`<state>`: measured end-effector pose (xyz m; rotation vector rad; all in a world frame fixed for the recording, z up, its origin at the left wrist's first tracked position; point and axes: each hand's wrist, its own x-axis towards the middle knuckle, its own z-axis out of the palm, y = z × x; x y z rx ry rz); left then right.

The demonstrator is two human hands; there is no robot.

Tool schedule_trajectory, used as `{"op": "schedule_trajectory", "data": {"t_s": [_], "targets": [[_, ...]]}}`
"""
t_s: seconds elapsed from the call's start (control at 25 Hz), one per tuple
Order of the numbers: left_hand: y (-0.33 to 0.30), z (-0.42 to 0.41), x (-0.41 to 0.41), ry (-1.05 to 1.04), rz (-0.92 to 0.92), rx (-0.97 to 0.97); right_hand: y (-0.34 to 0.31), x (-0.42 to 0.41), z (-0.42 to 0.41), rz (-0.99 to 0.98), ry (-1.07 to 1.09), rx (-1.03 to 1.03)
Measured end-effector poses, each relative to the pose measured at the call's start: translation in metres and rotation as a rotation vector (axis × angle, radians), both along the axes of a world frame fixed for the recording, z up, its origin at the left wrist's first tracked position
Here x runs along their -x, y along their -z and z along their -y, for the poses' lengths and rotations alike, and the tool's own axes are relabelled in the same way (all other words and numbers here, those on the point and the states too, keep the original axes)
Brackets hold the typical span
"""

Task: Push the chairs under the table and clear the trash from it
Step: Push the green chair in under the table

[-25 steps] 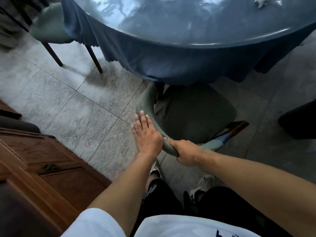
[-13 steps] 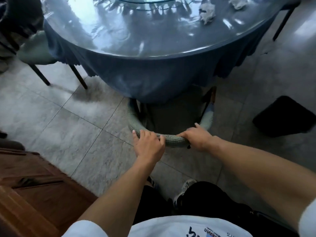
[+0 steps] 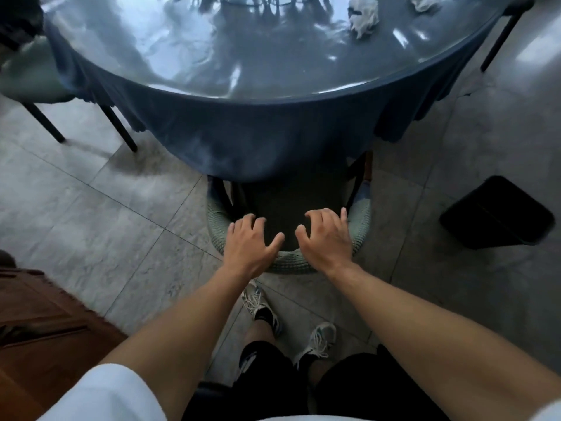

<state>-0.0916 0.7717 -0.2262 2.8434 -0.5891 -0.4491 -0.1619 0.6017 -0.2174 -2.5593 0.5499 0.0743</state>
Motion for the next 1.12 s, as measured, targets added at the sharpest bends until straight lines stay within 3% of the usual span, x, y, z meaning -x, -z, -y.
{"op": "schedule_trajectory", "data": {"t_s": [0.24, 0.44, 1.12], "targets": [[0.013, 0.013, -0.013, 0.022, -0.013, 0.068, 0.019, -0.003, 0.006, 0.050, -0.007, -0.052], [0.013, 0.013, -0.010, 0.009, 0.116, 0.193, 0.028, -0.003, 0.011, 0.169, -0.069, -0.015], [0.021, 0.053, -0.139, 0.056, 0.270, 0.270, 0.028, -0.141, 0.056, 0.242, -0.076, 0.007]]}}
